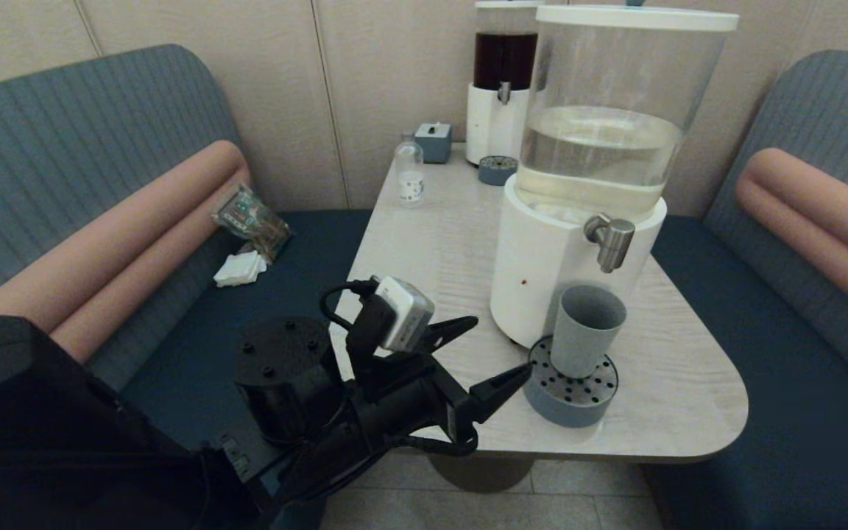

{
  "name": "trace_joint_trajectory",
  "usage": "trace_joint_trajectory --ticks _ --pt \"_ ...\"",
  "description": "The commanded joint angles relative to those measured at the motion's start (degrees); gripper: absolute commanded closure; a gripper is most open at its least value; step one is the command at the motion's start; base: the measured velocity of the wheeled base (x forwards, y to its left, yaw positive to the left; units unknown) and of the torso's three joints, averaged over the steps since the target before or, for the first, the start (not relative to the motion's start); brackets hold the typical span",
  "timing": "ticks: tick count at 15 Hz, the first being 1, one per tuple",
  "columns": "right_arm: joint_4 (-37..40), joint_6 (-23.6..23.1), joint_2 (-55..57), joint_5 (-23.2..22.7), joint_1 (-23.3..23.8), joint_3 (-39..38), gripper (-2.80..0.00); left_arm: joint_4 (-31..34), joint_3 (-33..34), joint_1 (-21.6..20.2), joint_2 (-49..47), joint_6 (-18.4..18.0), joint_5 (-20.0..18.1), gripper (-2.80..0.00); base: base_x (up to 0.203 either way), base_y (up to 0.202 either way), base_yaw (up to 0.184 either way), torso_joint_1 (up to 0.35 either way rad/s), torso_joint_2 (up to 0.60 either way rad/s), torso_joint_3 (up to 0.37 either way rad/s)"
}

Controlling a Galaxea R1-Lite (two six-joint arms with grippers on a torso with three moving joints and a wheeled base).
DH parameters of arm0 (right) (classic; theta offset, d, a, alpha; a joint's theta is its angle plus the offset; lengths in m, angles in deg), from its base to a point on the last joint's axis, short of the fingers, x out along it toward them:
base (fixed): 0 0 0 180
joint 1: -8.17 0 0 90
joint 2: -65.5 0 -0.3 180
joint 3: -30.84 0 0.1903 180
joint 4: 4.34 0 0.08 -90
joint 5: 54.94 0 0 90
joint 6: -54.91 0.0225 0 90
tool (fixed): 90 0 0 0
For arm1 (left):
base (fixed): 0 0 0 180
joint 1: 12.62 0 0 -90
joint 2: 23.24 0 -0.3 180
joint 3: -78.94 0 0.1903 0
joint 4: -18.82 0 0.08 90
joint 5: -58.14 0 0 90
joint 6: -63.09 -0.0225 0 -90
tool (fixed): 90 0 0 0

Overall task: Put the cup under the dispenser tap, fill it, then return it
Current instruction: Place the cup next to the water dispenser

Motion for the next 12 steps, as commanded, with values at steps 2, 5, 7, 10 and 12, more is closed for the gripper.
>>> trace_joint_trajectory --ticks 2,5,7,10,12 --pt "0.06 -0.02 0.08 -0.06 0.02 -0.09 0.00 -0.43 -3.23 0.62 -6.34 -0.93 -2.63 -2.80 0.000 0.000 0.000 0.000 0.00 0.000" --pt "0.02 -0.02 0.08 -0.02 0.02 -0.09 0.00 -0.43 -8.50 0.61 -10.93 -1.98 -7.87 -2.80 0.000 0.000 0.000 0.000 0.00 0.000" --pt "0.04 -0.02 0.08 0.03 0.02 -0.09 0.00 -0.43 -9.97 0.45 -12.36 -3.12 -10.54 -2.80 0.000 0.000 0.000 0.000 0.00 0.000" --pt "-0.02 -0.02 0.08 -0.06 0.02 -0.09 0.00 -0.51 -12.29 -0.04 -14.36 -4.03 -10.68 -2.80 0.000 0.000 0.000 0.000 0.00 0.000" --pt "-0.01 -0.02 0.08 0.03 0.02 -0.09 0.00 -0.60 -13.41 -0.38 -15.90 -4.23 -10.56 -2.80 0.000 0.000 0.000 0.000 0.00 0.000"
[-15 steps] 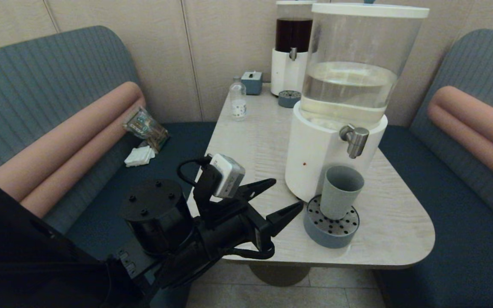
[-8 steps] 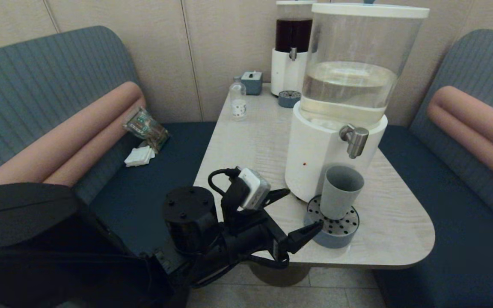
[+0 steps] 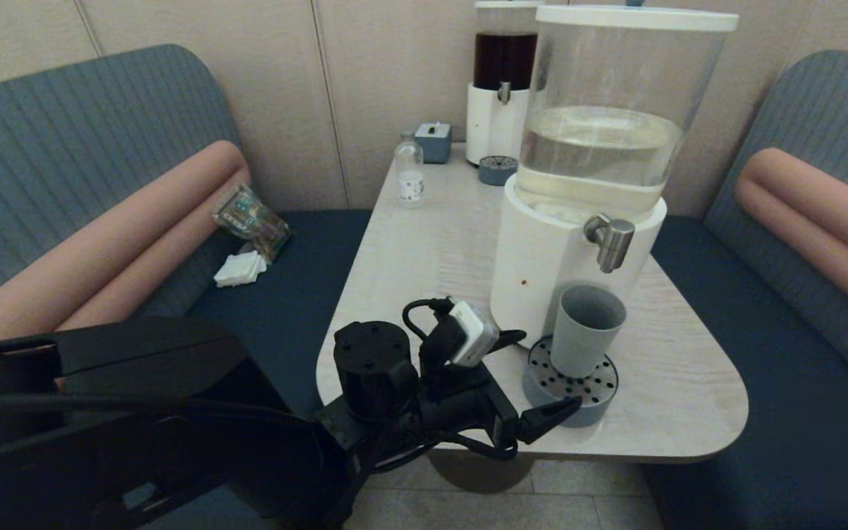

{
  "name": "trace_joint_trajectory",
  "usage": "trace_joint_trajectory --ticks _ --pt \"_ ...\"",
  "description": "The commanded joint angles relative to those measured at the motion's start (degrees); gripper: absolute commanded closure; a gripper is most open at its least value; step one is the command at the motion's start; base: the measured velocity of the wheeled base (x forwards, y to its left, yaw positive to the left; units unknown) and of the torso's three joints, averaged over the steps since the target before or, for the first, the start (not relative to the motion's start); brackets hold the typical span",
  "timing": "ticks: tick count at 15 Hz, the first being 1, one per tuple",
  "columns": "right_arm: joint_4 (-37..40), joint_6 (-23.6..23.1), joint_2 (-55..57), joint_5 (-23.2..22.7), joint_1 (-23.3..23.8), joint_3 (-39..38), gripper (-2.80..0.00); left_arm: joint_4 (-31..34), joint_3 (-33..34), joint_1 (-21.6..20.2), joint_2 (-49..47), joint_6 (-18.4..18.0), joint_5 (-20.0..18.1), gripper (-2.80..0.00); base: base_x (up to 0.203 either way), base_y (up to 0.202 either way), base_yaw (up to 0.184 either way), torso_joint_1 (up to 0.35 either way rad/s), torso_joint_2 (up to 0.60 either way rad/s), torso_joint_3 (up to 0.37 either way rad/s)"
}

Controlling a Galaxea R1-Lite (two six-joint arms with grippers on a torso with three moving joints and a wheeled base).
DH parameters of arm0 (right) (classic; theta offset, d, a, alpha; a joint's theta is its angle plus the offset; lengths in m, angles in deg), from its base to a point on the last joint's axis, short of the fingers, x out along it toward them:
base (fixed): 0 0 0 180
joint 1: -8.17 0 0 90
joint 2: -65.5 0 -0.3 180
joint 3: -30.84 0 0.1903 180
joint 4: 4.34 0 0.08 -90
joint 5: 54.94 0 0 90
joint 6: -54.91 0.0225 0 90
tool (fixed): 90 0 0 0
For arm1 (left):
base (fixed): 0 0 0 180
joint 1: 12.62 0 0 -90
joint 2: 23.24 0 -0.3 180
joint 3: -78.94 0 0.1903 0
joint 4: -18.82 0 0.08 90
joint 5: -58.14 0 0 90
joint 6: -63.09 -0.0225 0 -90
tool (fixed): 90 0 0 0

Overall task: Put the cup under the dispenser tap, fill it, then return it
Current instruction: Place the cup next to the water dispenser

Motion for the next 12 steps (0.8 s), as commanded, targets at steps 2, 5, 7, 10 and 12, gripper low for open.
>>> trace_joint_trajectory --ticks 2,5,7,10,12 --pt "0.01 -0.04 0.08 0.02 0.00 -0.09 0.00 -0.48 -2.98 -0.84 -3.44 0.04 -0.05 -2.80 0.000 0.000 0.000 0.000 0.00 0.000" --pt "-0.07 -0.04 0.08 0.02 0.00 -0.09 0.00 -0.48 -6.46 -2.33 -5.28 0.17 -0.05 -2.80 0.000 0.000 0.000 0.000 0.00 0.000" --pt "0.01 -0.04 0.08 0.01 0.00 -0.01 0.00 -0.53 -6.46 -2.58 -5.14 0.17 -0.14 -2.80 0.000 0.000 0.000 0.000 0.00 0.000" --pt "0.01 -0.04 0.08 -0.05 0.00 -0.09 0.00 -1.27 -5.65 -2.50 -4.84 0.35 -0.23 -2.80 0.000 0.000 0.000 0.000 0.00 0.000" --pt "-0.07 -0.04 0.08 -0.05 0.00 -0.09 0.00 -1.56 -5.14 -2.49 -4.23 0.43 -0.57 -2.80 0.000 0.000 0.000 0.000 0.00 0.000"
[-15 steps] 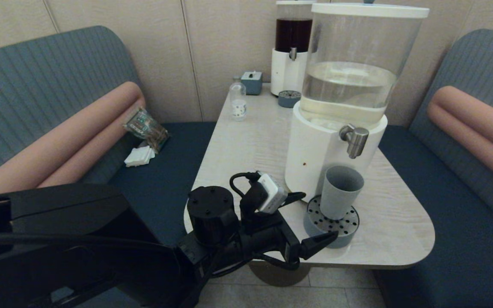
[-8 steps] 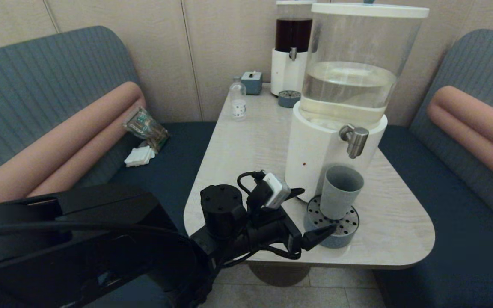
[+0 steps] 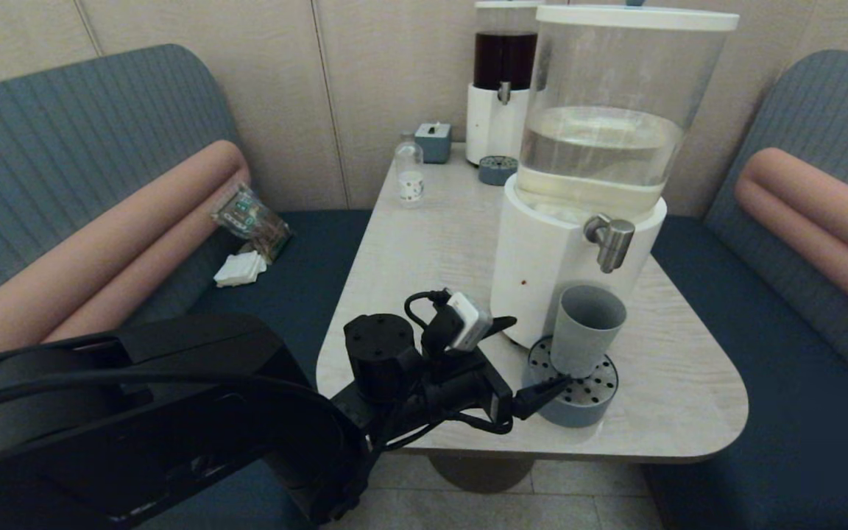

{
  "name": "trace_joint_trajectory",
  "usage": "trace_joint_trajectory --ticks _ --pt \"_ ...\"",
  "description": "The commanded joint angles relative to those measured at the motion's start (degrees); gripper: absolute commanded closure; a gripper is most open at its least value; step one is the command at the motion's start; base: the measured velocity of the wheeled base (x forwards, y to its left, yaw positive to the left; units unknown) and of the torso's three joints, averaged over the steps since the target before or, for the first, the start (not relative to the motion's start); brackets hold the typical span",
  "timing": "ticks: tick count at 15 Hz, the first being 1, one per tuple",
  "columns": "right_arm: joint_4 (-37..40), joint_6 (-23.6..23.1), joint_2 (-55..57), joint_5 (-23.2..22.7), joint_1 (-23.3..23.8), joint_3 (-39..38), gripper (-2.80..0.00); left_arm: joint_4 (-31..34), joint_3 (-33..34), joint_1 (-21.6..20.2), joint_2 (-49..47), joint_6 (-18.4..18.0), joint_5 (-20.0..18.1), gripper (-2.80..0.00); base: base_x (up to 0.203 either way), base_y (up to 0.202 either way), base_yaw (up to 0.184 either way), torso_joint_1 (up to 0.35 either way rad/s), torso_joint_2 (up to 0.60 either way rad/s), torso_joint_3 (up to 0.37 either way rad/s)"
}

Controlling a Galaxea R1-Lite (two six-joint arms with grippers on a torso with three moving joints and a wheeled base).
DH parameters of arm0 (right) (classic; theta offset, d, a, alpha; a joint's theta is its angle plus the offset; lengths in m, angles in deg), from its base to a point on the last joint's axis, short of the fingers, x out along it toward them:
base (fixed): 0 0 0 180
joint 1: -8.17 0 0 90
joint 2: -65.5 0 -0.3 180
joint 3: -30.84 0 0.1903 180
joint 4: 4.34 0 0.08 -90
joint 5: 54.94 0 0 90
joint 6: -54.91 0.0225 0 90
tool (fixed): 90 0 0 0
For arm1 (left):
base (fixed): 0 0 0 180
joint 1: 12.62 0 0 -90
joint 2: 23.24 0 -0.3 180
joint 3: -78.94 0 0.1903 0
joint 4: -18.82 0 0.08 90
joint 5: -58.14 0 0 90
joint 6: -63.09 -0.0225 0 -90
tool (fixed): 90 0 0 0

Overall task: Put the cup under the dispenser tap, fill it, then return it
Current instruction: Place the cup next to the water dispenser

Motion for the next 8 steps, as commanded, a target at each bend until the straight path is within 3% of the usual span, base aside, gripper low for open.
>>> trace_joint_trajectory --ticks 1,8 --pt "-0.01 -0.02 0.08 -0.03 0.00 -0.07 0.00 -0.79 0.46 0.02 0.40 0.09 -0.89 -2.80 0.000 0.000 0.000 0.000 0.00 0.000" --pt "0.06 -0.02 0.08 -0.02 0.00 -0.09 0.00 -0.73 -2.83 -0.50 -2.62 0.18 -1.36 -2.80 0.000 0.000 0.000 0.000 0.00 0.000"
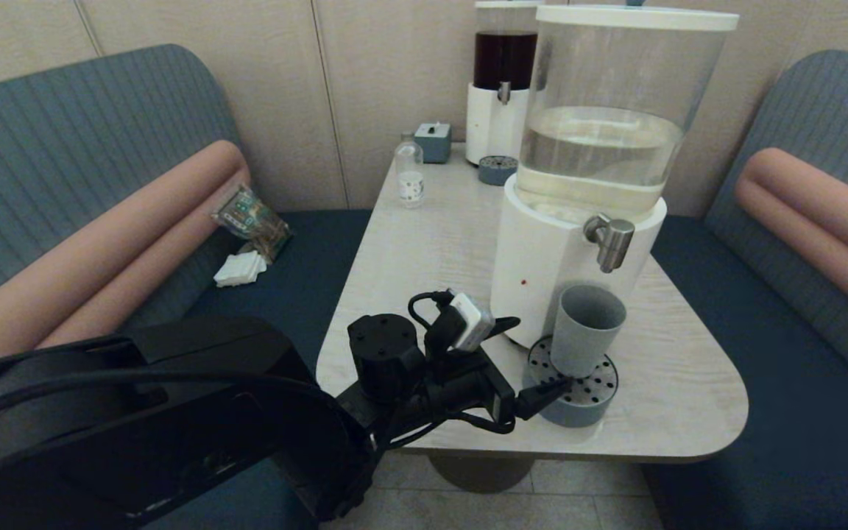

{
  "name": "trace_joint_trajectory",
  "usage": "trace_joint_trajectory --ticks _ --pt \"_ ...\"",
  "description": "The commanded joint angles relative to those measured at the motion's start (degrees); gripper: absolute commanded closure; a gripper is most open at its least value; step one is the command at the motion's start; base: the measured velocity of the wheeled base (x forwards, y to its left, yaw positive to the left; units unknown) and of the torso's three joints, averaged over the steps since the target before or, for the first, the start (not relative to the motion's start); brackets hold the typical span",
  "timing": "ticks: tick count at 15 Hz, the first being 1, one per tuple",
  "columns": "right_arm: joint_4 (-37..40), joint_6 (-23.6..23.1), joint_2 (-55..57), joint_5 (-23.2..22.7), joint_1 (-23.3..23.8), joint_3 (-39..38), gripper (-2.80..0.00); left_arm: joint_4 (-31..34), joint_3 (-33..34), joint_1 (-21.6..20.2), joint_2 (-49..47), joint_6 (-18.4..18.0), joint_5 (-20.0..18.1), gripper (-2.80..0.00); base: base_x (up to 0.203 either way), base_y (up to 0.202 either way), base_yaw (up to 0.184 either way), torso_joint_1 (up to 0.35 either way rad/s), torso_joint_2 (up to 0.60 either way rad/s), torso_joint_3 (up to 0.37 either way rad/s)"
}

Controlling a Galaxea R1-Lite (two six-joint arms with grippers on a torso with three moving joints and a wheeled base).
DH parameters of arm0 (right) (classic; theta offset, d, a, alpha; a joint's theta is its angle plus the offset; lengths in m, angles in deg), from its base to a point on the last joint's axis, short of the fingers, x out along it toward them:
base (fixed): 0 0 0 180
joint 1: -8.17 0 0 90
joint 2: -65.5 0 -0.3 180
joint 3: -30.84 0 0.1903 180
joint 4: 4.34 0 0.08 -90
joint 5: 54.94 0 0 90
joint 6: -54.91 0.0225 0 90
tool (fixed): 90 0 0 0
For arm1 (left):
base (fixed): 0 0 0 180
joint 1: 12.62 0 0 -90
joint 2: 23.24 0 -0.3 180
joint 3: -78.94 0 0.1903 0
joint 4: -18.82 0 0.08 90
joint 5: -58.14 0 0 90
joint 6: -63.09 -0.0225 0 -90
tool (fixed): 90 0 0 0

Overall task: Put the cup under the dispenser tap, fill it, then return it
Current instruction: Place the cup next to the water dispenser

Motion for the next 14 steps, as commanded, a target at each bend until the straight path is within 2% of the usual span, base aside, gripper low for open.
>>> trace_joint_trajectory --ticks 1,7,14 --pt "-0.02 -0.03 0.08 0.00 0.00 -0.03 0.00 -0.38 -2.29 -0.41 -1.66 0.05 -0.78 -2.80 0.000 0.000 0.000 0.000 0.00 0.000" --pt "-0.01 -0.03 0.08 -0.04 0.00 -0.09 0.00 0.17 -8.27 -0.55 -5.71 0.16 -1.05 -2.80 0.000 0.000 0.000 0.000 0.00 0.000" --pt "-0.07 -0.03 0.08 0.05 0.00 -0.09 0.00 0.25 -11.85 -0.46 -7.98 0.16 -2.04 -2.80 0.000 0.000 0.000 0.000 0.00 0.000"
